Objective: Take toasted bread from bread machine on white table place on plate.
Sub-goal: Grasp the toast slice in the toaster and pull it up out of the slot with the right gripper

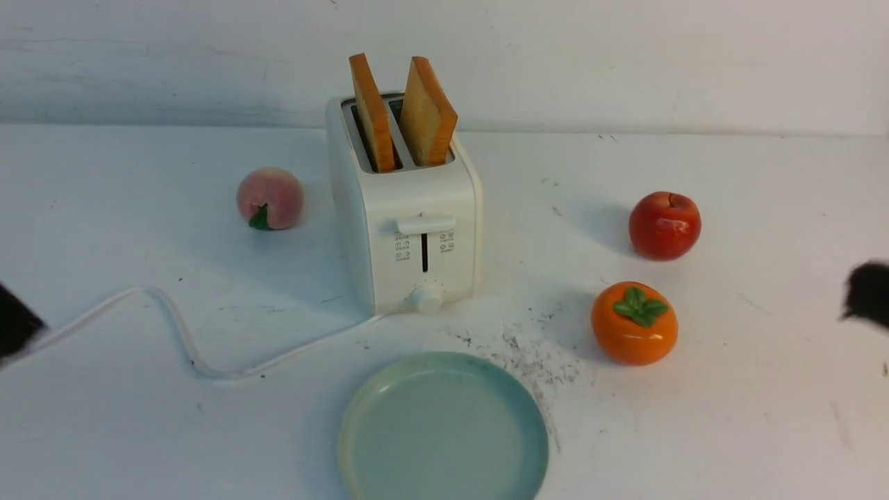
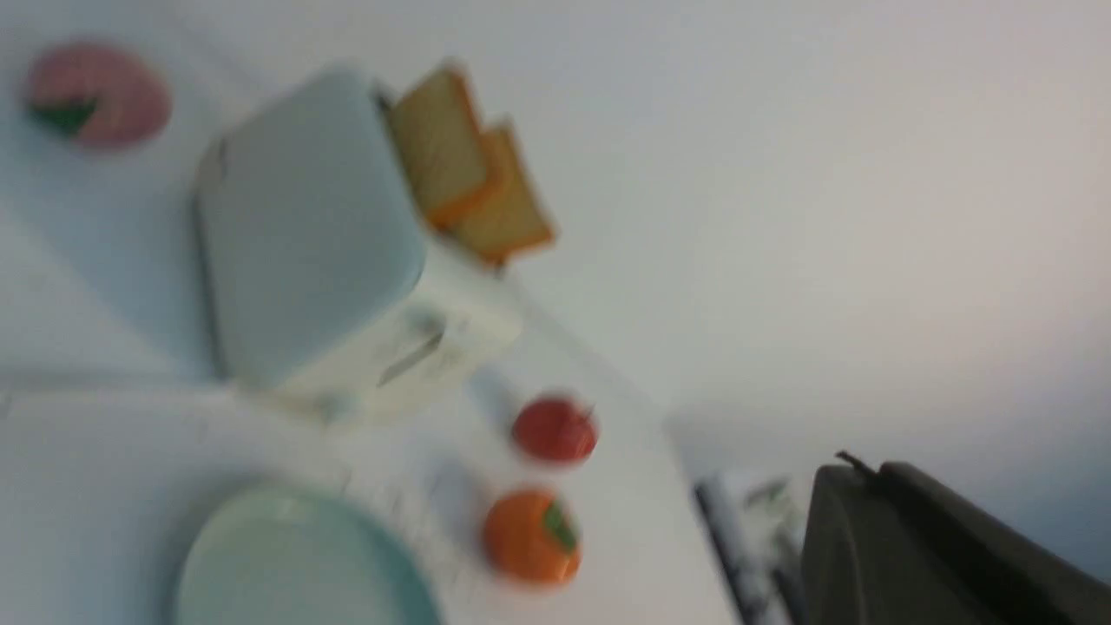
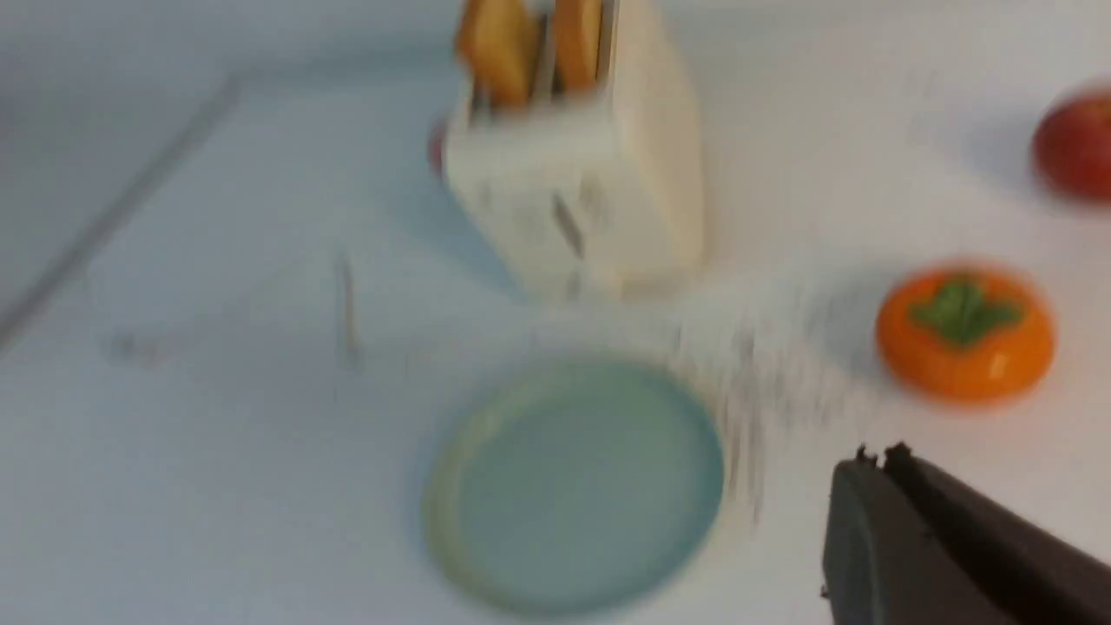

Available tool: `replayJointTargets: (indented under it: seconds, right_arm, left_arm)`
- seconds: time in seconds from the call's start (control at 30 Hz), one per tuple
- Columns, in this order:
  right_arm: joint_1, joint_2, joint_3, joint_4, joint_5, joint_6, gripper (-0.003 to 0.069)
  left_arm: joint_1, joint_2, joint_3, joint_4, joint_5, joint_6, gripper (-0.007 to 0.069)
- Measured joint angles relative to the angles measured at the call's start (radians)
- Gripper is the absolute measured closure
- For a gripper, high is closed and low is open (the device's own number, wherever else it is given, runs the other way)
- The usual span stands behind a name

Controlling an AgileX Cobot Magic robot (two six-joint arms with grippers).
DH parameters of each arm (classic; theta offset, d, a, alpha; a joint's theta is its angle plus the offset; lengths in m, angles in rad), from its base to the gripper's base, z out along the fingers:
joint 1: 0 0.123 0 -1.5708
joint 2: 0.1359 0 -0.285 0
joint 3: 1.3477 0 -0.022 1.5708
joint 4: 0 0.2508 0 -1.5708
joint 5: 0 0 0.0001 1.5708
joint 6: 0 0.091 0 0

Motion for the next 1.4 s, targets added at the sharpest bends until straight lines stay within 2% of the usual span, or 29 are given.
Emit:
replayJointTargets:
  seconds: [0.07,0.2,0.33,0.47,0.6,0.8,0.9,1.0,1.03,1.1,1.13,1.17,1.2,1.23,1.4]
  right_arm:
    - [0.002,0.175,-0.1,-0.002,0.233,-0.015,0.0659]
    - [0.048,0.447,-0.231,0.012,0.356,-0.087,0.0659]
    - [0.165,0.638,-0.387,0.027,0.372,-0.128,0.0659]
    - [0.296,0.846,-0.681,-0.092,0.36,-0.076,0.0659]
    - [0.337,0.982,-0.954,-0.209,0.308,0.03,0.066]
    - [0.34,1.143,-1.226,-0.244,0.216,0.142,0.0641]
    - [0.34,1.239,-1.348,-0.285,0.146,0.18,0.0575]
    - [0.34,1.277,-1.374,-0.317,0.077,0.188,0.0479]
    - [0.34,1.279,-1.375,-0.317,0.071,0.188,0.0471]
    - [0.34,1.299,-1.377,-0.346,-0.01,0.188,0.0369]
    - [0.34,1.303,-1.377,-0.355,-0.029,0.188,0.0354]
    - [0.34,1.308,-1.378,-0.371,-0.069,0.189,0.0299]
    - [0.34,1.309,-1.378,-0.377,-0.074,0.189,0.0299]
    - [0.34,1.311,-1.378,-0.405,-0.113,0.189,0.0244]
    - [0.34,1.311,-1.382,-0.452,-0.149,0.189,0.0189]
  left_arm:
    - [0.0,0.102,-0.016,0.006,0.146,0.022,0.0638]
    - [0.0,0.231,-0.018,0.02,0.292,0.085,0.0638]
    - [0.0,0.299,-0.02,0.021,0.307,0.132,0.0638]
    - [0.0,0.327,-0.023,0.025,0.303,0.143,0.0638]
    - [0.0,0.327,-0.023,0.046,0.303,0.146,0.0638]
    - [0.0,0.327,-0.023,0.054,0.303,0.146,0.0638]
    - [0.0,0.327,-0.023,0.067,0.303,0.146,0.0638]
    - [0.0,0.327,-0.023,0.07,0.302,0.146,0.0638]
    - [0.0,0.327,-0.023,0.07,0.302,0.146,0.0638]
    - [0.0,0.327,-0.023,0.071,0.303,0.146,0.0638]
    - [0.0,0.327,-0.023,0.071,0.303,0.146,0.0638]
    - [0.0,0.327,-0.023,0.071,0.303,0.146,0.0638]
    - [0.0,0.327,-0.023,0.071,0.303,0.146,0.0638]
    - [0.0,0.327,-0.023,0.072,0.303,0.146,0.0638]
    - [0.0,0.327,-0.023,0.072,0.304,0.146,0.0638]
